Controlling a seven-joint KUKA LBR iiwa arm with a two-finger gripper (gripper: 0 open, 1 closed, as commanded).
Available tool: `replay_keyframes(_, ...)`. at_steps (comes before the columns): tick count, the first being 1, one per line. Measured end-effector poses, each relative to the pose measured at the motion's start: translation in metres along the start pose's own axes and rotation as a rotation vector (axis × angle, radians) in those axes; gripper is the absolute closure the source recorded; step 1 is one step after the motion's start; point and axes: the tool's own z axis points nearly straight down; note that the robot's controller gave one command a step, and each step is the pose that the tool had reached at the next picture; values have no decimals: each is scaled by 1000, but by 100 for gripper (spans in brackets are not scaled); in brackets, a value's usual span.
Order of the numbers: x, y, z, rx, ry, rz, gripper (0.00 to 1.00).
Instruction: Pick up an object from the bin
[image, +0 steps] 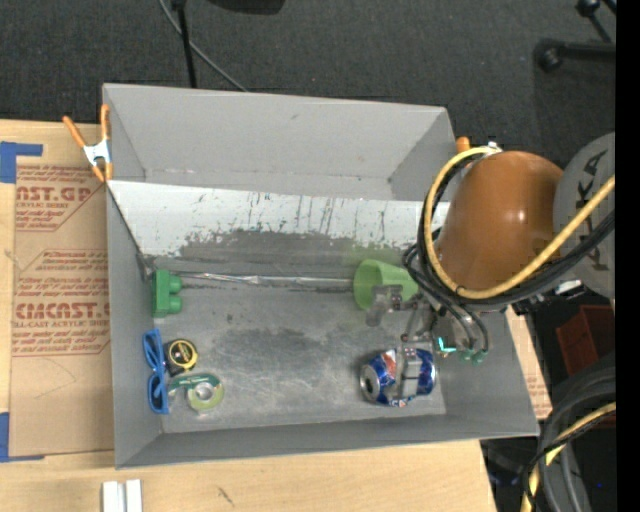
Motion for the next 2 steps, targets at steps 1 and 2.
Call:
replay_keyframes(1,-18,-74,152,0,-1,136,0)
replay_keyframes(2,-18,-73,152,-1,-1,136,0)
